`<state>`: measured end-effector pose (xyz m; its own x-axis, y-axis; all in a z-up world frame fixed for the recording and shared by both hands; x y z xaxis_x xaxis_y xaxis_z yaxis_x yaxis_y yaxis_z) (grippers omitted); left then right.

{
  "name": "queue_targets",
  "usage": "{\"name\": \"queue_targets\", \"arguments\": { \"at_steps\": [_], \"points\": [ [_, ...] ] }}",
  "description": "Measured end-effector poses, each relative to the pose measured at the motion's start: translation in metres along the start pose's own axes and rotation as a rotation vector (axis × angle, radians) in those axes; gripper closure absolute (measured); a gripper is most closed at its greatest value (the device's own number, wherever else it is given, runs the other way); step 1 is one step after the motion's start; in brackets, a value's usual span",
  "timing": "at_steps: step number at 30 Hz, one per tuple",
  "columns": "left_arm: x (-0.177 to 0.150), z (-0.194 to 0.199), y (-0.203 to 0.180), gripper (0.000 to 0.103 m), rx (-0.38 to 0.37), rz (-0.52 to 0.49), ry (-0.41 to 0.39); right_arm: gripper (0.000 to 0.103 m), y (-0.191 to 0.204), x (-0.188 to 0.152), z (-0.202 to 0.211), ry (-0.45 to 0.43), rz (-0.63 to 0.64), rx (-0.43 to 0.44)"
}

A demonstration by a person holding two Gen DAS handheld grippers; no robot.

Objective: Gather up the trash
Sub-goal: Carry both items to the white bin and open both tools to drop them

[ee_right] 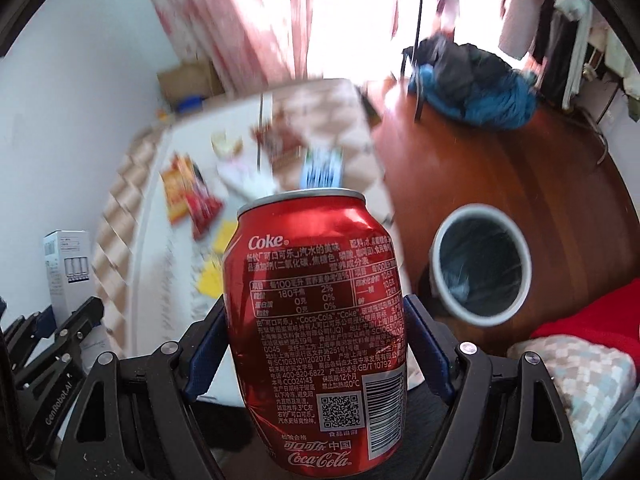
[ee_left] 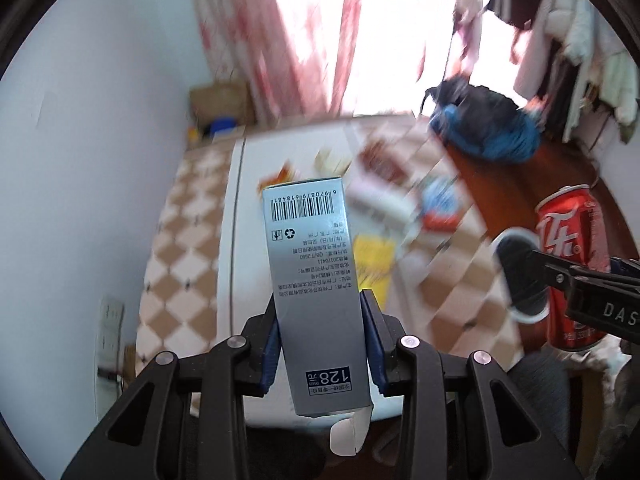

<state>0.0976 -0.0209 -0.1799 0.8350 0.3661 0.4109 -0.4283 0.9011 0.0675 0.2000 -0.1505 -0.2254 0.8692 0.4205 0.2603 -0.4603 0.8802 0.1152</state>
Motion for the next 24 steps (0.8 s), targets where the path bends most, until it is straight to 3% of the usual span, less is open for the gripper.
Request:
{"name": "queue_targets", "arguments": {
  "at_steps": [6,11,14,20,24],
  "points": [
    [0.051,0.024,-0.066,0.071,-0.088,-0.084,-0.081,0.019,-0.063,0.027,0.057,-0.087,-0.065,0.017],
    [0.085,-0.002,-0.152,0.071,-0.174,-0.161,-0.05,0.019,-0.155,0.039,0.058,-0.091,-0.171,-0.019],
    [0.096,-0.043,-0.213,0.071,-0.239,-0.211,0.03,0.019,-0.209,0.039,0.036,-0.056,-0.237,-0.044],
    [0.1,-0.125,-0.297,0.071,-0.314,-0.292,0.206,0.019,-0.317,0.031,-0.043,0.091,-0.381,-0.06],
    [0.101,-0.194,-0.341,0.07,-0.393,-0.312,0.388,0.019,-0.358,0.024,-0.098,0.177,-0.445,-0.039]
  ]
}}
Point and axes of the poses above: each gripper's, at about its wrist camera, not at the fingertips, and z roughly against the way its jaws point, y to its left, x to its top, the point moved 5 cm from there along -z, roughly the way its jaws point, and after that the axes turned 9 degrees about y, right-handed, at the moved point
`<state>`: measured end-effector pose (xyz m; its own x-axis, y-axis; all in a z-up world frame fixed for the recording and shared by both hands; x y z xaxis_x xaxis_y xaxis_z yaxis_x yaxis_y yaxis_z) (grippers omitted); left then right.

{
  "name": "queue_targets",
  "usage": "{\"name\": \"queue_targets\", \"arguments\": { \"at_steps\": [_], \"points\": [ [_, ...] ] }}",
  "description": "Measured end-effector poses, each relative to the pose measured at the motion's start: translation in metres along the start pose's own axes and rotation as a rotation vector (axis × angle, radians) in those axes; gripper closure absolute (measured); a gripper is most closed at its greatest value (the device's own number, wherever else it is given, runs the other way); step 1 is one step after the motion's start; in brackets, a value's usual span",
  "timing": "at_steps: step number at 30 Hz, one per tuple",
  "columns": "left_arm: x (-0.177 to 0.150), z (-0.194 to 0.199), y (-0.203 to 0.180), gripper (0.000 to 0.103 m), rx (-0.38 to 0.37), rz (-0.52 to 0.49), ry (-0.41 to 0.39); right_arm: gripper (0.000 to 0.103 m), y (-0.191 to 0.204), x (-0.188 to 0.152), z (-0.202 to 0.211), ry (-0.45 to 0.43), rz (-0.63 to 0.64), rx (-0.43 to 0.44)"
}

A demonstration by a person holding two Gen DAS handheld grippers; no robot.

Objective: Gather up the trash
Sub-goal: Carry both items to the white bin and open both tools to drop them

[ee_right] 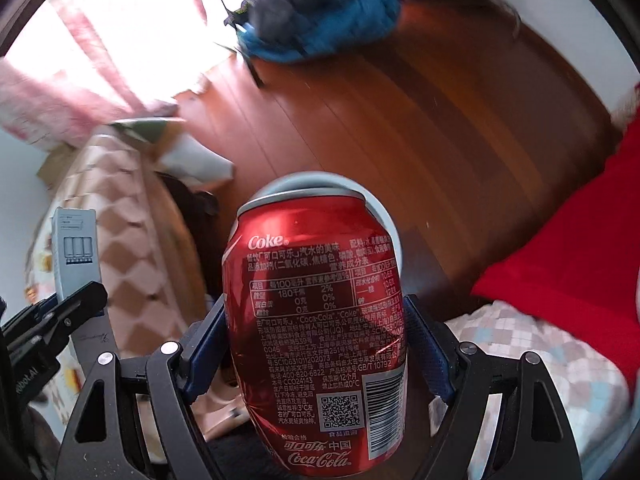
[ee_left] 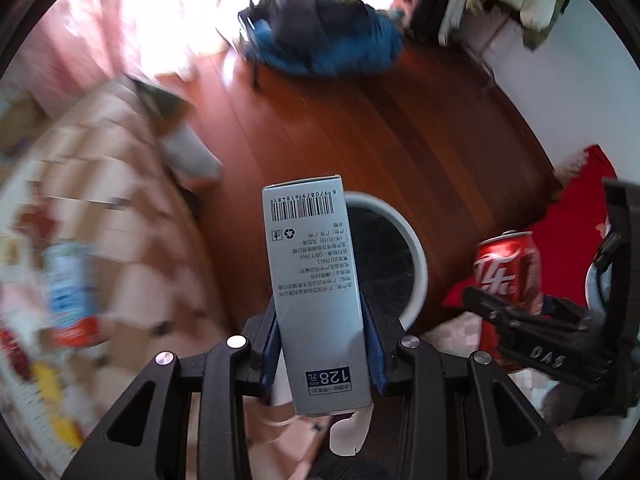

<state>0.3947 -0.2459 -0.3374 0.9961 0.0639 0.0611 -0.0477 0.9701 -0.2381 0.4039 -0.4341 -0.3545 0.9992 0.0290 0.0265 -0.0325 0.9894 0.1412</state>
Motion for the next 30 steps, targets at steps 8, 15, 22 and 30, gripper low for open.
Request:
{"name": "queue_targets", "arguments": {
  "at_steps": [8,15,22,30],
  "points": [
    [0.041,-0.07,-0.006,0.052,-0.036,0.02,0.149,0.019,-0.038,0.026,-0.085,0.118,-0.102,0.082],
    [0.042,-0.077,0.0,0.011,0.055,0.045,0.139,0.001,-0.053,0.035,-0.119,0.16,-0.149,0.117],
    [0.022,-0.064,0.01,0.003,0.199,0.027,0.085,0.0,-0.058,0.027,-0.11,0.133,-0.103,-0.017],
    [0.001,-0.059,0.008,0.003,0.244,0.008,0.067,0.0,-0.055,0.0,-0.092,0.11,-0.059,-0.105]
  ]
}}
Point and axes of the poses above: each gripper's, at about its wrist camera, not at the fingertips, and z roughly against the way its jaws point, y to its left, x to its top, the point moved 5 cm from there along -z, roughly the way its jaws point, and after that the axes turned 9 degrees about y, right-handed, at the moved point
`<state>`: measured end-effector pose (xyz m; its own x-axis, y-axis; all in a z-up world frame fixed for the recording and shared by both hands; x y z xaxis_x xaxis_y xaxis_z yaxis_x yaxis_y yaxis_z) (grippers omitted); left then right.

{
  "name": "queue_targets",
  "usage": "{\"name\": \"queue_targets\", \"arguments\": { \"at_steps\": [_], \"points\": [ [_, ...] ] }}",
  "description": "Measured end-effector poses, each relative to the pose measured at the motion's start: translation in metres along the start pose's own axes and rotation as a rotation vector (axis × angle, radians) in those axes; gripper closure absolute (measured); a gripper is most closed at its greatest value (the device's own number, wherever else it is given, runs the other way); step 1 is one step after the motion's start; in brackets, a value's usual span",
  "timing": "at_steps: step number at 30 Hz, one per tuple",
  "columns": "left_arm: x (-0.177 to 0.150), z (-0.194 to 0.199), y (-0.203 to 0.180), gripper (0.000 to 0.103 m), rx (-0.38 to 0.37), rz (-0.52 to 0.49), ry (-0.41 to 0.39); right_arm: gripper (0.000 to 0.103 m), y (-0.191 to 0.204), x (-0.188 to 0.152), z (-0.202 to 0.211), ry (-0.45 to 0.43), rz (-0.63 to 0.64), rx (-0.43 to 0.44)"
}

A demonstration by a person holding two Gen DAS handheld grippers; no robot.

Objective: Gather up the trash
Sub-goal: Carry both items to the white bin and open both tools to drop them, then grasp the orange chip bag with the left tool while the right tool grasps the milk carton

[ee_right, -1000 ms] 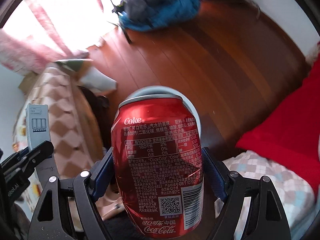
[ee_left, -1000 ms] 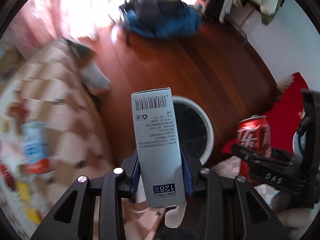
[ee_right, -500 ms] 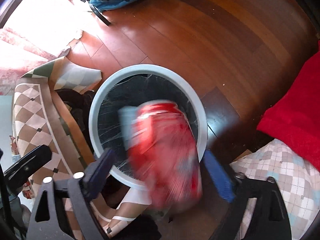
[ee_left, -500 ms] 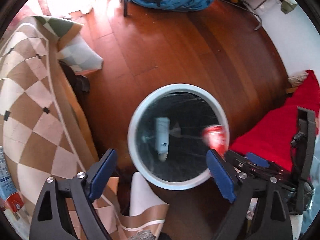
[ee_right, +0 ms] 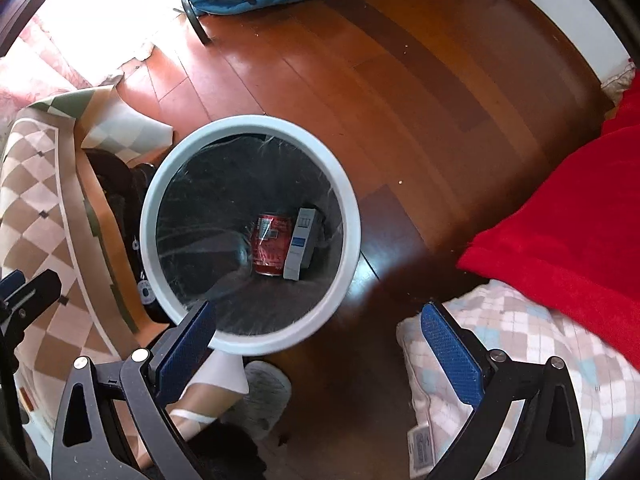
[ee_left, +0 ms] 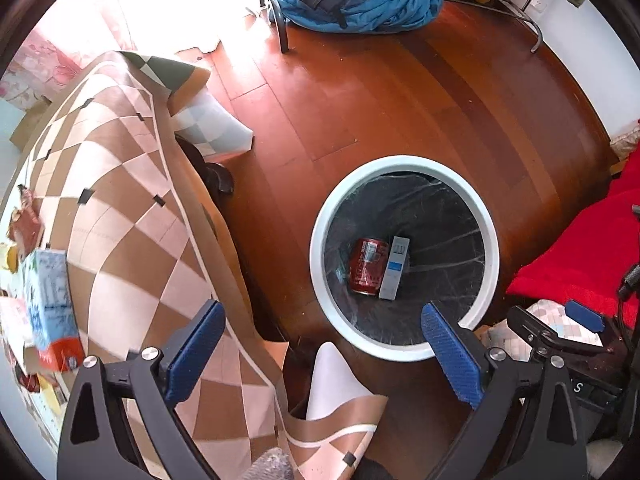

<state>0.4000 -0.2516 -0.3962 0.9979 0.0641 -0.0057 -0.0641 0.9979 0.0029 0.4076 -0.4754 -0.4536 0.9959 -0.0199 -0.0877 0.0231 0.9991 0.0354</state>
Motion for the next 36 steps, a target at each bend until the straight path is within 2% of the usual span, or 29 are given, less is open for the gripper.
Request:
{"name": "queue_targets", "arguments": {
  "at_steps": [7,15,21,23,29,32,36],
  "points": [
    [-0.017,0.023,-0.002,0.003,-0.001,-0.005,-0.039,0.0,-0.004,-0.02,0.029,-0.043,-0.004,-0.009],
    [-0.041,0.065,0.006,0.003,-0.009,0.001,-0.109,0.0,0.004,-0.044,0.088,-0.128,-0.005,0.002],
    [-0.062,0.114,0.026,0.003,0.004,0.035,-0.182,0.0,0.022,-0.065,0.145,-0.211,0.004,0.066],
    [-0.068,0.139,0.039,0.003,-0.002,0.054,-0.236,0.0,0.032,-0.072,0.165,-0.241,0.013,0.091],
    [-0.082,0.19,0.103,0.003,-0.013,0.15,-0.324,0.0,0.103,-0.089,0.227,-0.313,0.108,0.203],
    [-0.091,0.201,0.153,0.003,0.014,0.233,-0.346,0.0,0.154,-0.093,0.237,-0.301,0.185,0.23],
    [-0.107,0.187,0.242,0.003,0.063,0.379,-0.313,0.0,0.243,-0.096,0.228,-0.265,0.301,0.245]
  ]
}}
Point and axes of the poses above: each gripper's, at about its wrist camera, not at the fingertips, and z roughly against the way its jaws point, y to its left, x to its top, the point moved 5 cm from there along -z, roughly the way its jaws point, and after that the axes turned 9 degrees about y, right-handed, at the moved point
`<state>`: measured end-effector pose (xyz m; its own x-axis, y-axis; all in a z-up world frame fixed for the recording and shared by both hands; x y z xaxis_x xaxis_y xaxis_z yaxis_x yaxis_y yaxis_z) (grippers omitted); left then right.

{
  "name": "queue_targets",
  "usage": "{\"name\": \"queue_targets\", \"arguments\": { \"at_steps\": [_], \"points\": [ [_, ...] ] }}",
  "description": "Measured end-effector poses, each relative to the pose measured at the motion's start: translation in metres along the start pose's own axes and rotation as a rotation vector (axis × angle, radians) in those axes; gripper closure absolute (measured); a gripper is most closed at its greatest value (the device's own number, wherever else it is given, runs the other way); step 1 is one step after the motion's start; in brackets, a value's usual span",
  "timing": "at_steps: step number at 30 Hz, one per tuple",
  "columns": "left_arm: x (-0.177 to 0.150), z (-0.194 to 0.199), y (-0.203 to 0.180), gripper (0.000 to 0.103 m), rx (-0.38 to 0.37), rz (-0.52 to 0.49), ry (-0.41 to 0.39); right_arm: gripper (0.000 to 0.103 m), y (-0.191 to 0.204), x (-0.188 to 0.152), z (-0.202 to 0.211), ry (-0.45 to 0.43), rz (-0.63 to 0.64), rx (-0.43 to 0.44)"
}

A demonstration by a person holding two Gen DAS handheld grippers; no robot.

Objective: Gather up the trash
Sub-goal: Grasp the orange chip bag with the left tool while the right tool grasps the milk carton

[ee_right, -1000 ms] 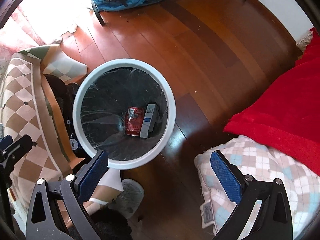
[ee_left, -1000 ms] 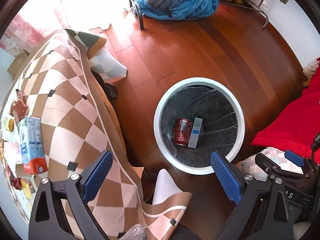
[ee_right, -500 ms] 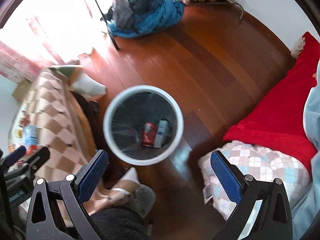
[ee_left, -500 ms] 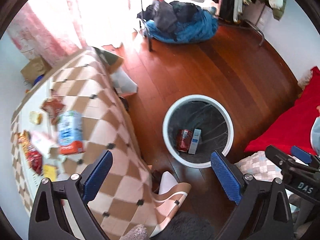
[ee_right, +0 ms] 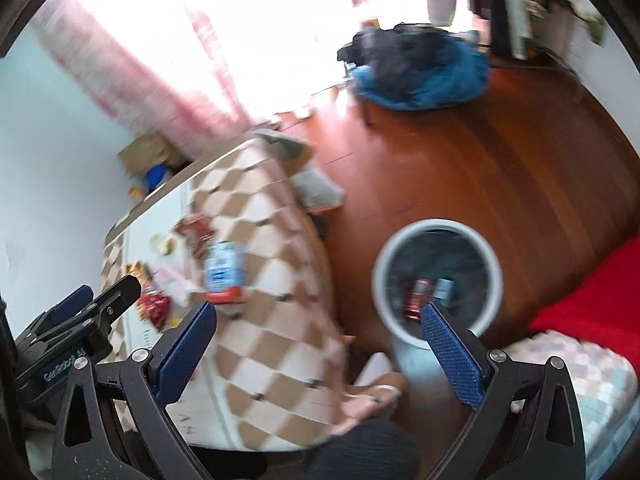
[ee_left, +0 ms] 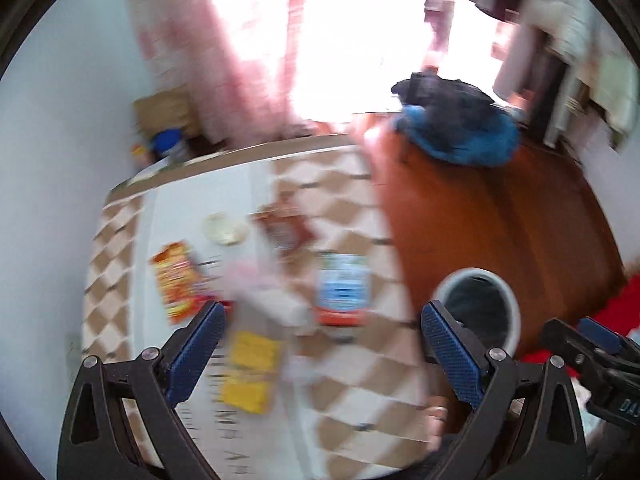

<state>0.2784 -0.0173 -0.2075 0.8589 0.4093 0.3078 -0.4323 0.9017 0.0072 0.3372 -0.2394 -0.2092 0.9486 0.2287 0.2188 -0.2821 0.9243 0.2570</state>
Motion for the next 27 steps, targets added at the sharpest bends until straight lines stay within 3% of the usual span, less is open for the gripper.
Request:
{"name": "queue_targets", "arguments": {
  "at_steps": [6,10,16,19,20,22,23,26,27],
  "points": [
    [0.002,-0.049,0.123,0.004,0.055,0.213,0.064,0.0,0.089,0.02,-0.086,0.121,0.082,0.041],
    [-0.001,-0.103,0.186,0.004,0.057,0.313,0.157,0.004,0.119,0.028,-0.152,0.211,0.081,0.006],
    [0.002,-0.161,0.203,0.004,-0.034,0.353,0.257,0.025,0.12,0.034,-0.209,0.289,0.022,-0.031],
    [0.006,-0.178,0.198,0.006,-0.04,0.341,0.279,0.032,0.121,0.036,-0.222,0.299,0.011,-0.047],
    [0.008,-0.183,0.196,0.008,-0.037,0.332,0.283,0.034,0.12,0.036,-0.226,0.306,0.011,-0.048],
    [0.01,-0.194,0.19,0.029,-0.016,0.31,0.303,0.042,0.12,0.037,-0.231,0.309,0.011,-0.061],
    [0.01,-0.198,0.187,0.035,-0.012,0.302,0.307,0.045,0.121,0.038,-0.233,0.311,0.014,-0.068],
    [0.014,-0.197,0.179,0.067,0.01,0.278,0.279,0.048,0.125,0.039,-0.238,0.305,0.043,-0.092],
    [0.014,-0.196,0.177,0.071,0.023,0.272,0.272,0.048,0.126,0.039,-0.238,0.302,0.056,-0.095]
  ]
}}
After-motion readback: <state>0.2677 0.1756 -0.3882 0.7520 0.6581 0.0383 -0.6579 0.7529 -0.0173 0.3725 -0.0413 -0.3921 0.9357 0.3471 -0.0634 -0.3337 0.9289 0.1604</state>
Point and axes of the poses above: each gripper's, at about its wrist camera, not at the fingertips, and z roughly against the way its jaws point, y to its left, x to its top, the point moved 5 cm from there along -z, roughly the way its jaws point, and after that the axes turned 9 degrees about y, right-handed, at the moved point
